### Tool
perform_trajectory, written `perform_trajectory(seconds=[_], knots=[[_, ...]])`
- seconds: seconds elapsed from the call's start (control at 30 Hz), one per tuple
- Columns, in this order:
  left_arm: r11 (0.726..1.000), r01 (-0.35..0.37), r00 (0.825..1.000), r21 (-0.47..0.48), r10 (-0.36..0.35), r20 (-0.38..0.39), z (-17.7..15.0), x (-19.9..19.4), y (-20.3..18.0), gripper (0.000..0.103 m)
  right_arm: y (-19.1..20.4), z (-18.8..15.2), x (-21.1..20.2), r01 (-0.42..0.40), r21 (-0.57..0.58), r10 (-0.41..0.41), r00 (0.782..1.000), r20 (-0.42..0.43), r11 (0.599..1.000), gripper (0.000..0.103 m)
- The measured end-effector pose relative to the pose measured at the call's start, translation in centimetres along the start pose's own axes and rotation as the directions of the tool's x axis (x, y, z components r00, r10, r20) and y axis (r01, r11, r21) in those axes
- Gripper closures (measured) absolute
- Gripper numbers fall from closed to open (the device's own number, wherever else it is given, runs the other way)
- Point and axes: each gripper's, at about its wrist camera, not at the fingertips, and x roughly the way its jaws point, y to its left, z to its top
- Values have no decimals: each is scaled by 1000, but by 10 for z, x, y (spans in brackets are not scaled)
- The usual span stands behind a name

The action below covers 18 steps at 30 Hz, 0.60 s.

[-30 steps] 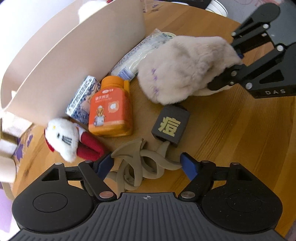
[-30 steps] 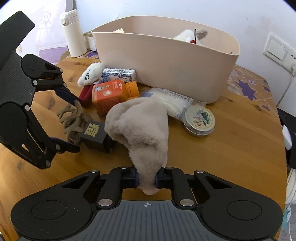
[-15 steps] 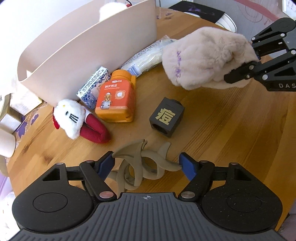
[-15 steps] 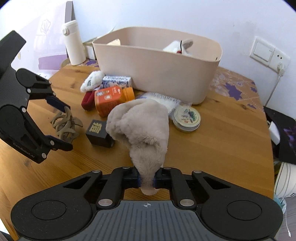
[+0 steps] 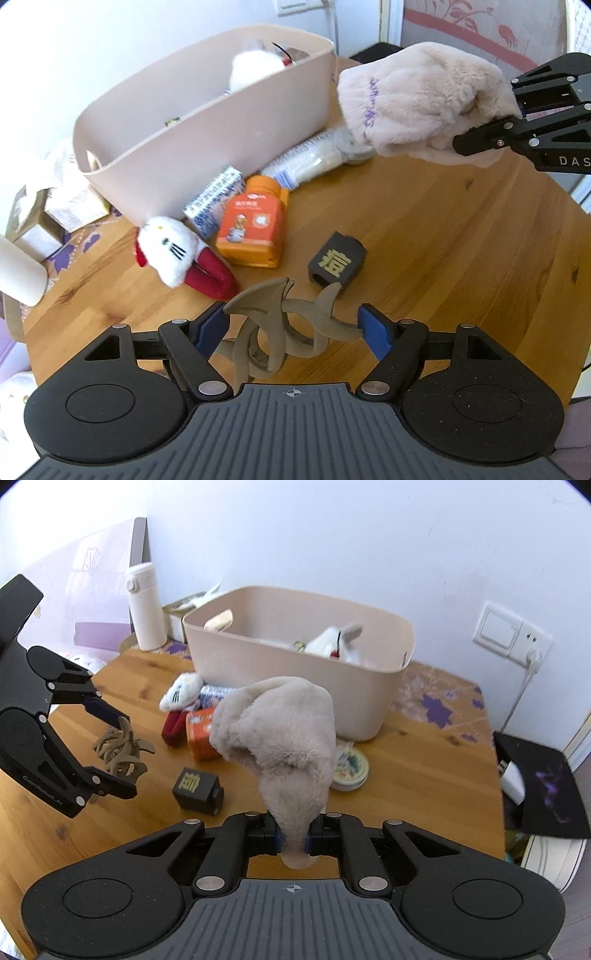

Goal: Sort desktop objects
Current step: 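Lift the sock and claw clip with both tools and carry them over the bin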

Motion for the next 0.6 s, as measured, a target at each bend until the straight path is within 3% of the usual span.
perform_trajectory(seconds=[0.6], knots=[[993, -64, 985, -97, 79, 156, 46, -35, 51, 26, -34, 52, -17, 72, 5, -72, 988, 136, 997, 92]])
